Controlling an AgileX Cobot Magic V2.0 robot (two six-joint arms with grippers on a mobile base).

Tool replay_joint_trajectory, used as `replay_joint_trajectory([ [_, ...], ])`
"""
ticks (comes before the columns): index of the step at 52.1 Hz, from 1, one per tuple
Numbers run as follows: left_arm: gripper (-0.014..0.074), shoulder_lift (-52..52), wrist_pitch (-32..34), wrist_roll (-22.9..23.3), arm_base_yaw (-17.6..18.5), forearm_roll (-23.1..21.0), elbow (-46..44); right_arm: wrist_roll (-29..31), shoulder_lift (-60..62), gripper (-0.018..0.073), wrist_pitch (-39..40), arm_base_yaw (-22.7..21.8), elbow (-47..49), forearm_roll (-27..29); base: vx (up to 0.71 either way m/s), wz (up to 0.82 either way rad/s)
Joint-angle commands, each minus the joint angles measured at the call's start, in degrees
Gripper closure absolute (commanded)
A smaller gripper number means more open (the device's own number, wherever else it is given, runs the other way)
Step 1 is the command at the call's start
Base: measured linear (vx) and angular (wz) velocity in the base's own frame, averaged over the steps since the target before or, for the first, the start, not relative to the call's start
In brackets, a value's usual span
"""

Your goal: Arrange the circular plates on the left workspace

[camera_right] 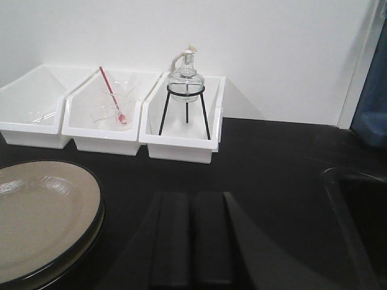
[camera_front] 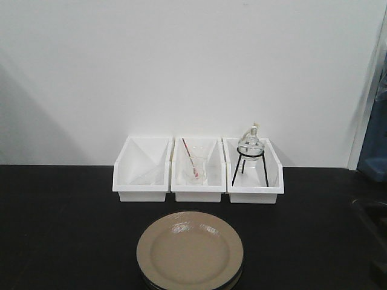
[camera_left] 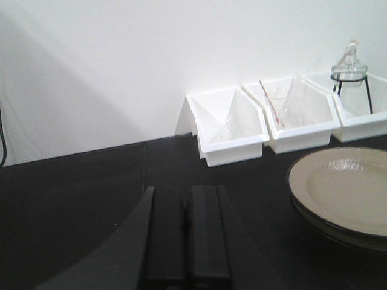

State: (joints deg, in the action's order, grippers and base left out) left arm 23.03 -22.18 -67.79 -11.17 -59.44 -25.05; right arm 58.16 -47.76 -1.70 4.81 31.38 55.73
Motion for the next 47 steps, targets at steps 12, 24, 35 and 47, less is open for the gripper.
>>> replay_joint_trajectory([
  [12, 0.0597, -8.3, 4.1, 35.7, 0.2, 25.3, 8.4, 0.4, 0.6, 0.0564, 2.5, -0.2, 1.7, 0.3, 0.00, 0.00],
  [24, 0.0597, -21.6, 12.7, 41.1, 1.7, 30.9, 20.4, 0.4, 0.6, 0.0564, 2.5, -0.2, 1.7, 0.3, 0.00, 0.00],
  [35, 0.0597, -24.1, 17.7, 48.4, 6.4, 36.6, 27.2, 0.4, 0.4, 0.0564, 2.4, -0.2, 1.7, 0.3, 0.00, 0.00],
  [47, 0.0597, -24.7, 21.2, 55.1, 7.5, 46.5, 27.8, 0.4, 0.4, 0.0564, 2.2, -0.2, 1.7, 0.3, 0.00, 0.00],
])
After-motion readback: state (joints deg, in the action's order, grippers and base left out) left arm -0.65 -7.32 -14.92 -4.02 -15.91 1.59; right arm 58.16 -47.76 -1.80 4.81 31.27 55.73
